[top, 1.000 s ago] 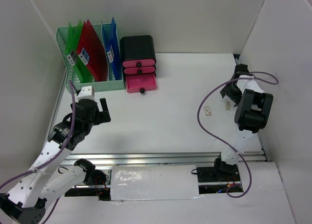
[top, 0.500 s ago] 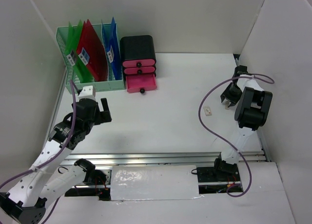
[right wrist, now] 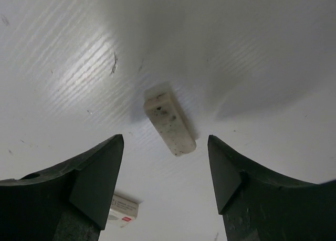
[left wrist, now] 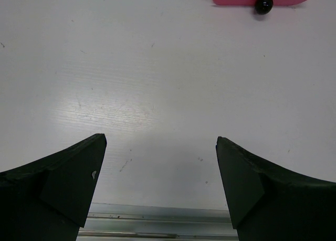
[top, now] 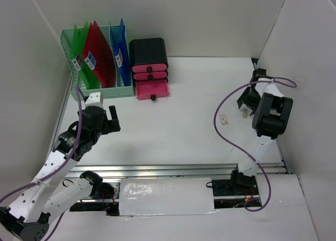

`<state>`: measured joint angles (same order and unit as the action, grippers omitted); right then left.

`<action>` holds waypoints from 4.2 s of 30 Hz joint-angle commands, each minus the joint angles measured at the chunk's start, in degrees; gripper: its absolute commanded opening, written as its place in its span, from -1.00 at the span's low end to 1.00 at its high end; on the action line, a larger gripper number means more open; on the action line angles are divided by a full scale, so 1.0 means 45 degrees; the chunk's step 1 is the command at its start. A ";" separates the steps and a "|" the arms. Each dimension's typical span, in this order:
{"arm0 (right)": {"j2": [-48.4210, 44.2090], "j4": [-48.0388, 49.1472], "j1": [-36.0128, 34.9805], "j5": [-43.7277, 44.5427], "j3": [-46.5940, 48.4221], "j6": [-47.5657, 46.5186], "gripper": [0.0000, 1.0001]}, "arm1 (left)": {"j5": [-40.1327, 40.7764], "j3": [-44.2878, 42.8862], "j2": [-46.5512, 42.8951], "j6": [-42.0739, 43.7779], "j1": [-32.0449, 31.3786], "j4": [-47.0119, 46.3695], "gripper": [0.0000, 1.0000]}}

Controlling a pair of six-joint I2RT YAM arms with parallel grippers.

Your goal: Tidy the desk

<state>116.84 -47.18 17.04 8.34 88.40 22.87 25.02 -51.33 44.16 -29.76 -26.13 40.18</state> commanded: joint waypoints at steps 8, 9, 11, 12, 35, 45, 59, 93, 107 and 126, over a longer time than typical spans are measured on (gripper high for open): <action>0.0852 -0.0980 0.0042 0.0103 0.1175 -0.0571 0.13 | 0.0027 -0.0077 -0.0028 0.0324 -0.0209 -0.0492 0.99; 0.0988 -0.1019 0.0061 -0.0151 0.1195 -0.0649 0.13 | 0.0027 -0.0077 -0.0048 0.0324 -0.0228 -0.0492 0.99; 0.1067 -0.1176 0.0042 -0.0212 0.1332 -0.0727 0.12 | 0.0047 -0.0077 -0.0067 0.0324 -0.0228 -0.0492 0.99; 0.1087 -0.1195 0.0042 -0.0309 0.1371 -0.0766 0.10 | 0.0008 -0.0077 -0.0087 0.0343 -0.0228 -0.0512 0.99; -0.2446 0.1202 -0.4719 -0.0522 0.1510 0.1764 -1.00 | 0.0164 -0.0097 -0.0399 0.0324 -0.0326 -0.0532 0.99; -0.1591 0.9725 -1.0247 -0.0726 -0.1151 1.1786 -1.00 | 0.0729 -0.0038 -0.0888 0.0129 -0.0326 -0.0512 0.99; 0.2727 0.6621 -1.1501 0.1467 0.4534 1.4116 -1.00 | 0.0887 -0.0038 -0.1220 0.0090 -0.0326 -0.0512 0.99; -0.2211 -0.0939 -0.6913 0.2147 0.0966 -0.0646 0.74 | 0.0339 -0.0019 -0.1396 0.0324 -0.0561 -0.0649 0.99; -0.4129 0.0426 -0.4099 -0.0389 -0.3920 -0.1333 0.78 | 0.0008 0.0020 -0.0693 0.0441 -0.0561 -0.0746 0.99; -0.1295 -0.0005 -0.3922 -0.1794 -0.1929 -0.2075 -0.28 | 0.0144 0.0040 -0.0829 0.0402 -0.0560 -0.0746 0.99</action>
<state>110.19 -47.35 -0.71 2.11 77.62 14.66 25.39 -51.22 40.95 -28.67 -28.34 38.92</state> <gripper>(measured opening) 0.393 0.995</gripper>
